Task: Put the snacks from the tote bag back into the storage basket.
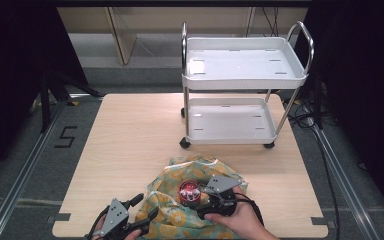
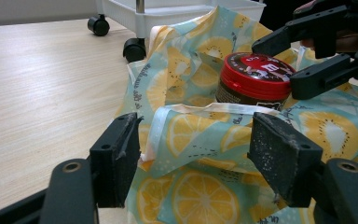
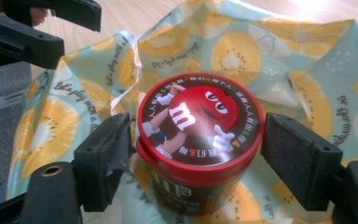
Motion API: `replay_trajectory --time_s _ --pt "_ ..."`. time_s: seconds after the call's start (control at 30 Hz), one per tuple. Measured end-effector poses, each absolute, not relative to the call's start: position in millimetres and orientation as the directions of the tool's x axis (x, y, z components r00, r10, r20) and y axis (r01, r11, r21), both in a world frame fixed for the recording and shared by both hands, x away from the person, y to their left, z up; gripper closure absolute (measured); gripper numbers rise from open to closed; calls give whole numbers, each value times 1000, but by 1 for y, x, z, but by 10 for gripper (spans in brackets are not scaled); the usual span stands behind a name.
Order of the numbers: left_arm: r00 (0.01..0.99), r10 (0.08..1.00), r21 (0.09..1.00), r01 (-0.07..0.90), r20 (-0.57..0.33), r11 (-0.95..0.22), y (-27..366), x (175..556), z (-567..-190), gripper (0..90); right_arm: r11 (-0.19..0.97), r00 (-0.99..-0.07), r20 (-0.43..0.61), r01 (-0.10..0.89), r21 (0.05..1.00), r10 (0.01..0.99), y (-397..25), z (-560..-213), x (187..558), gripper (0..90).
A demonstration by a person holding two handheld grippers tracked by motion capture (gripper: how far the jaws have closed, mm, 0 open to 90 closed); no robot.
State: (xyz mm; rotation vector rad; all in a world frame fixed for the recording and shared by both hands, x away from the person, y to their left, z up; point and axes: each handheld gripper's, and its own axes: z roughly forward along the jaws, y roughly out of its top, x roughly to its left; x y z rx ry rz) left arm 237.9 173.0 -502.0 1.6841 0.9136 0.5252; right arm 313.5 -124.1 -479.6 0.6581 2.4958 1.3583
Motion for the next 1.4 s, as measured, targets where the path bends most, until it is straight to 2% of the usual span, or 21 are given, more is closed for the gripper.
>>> replay_trajectory --time_s 0.57,0.83,1.4 --pt "609 784 946 310 -119 -98 172 239 -503 328 495 -874 30 302 815 485 -110 -490 325 230" --pt "609 786 939 322 -107 -122 173 239 -503 326 462 -860 59 329 824 507 -108 -493 324 249" --pt "612 783 942 315 -112 -112 173 239 -503 326 492 -868 -24 259 831 497 -109 -491 319 261"
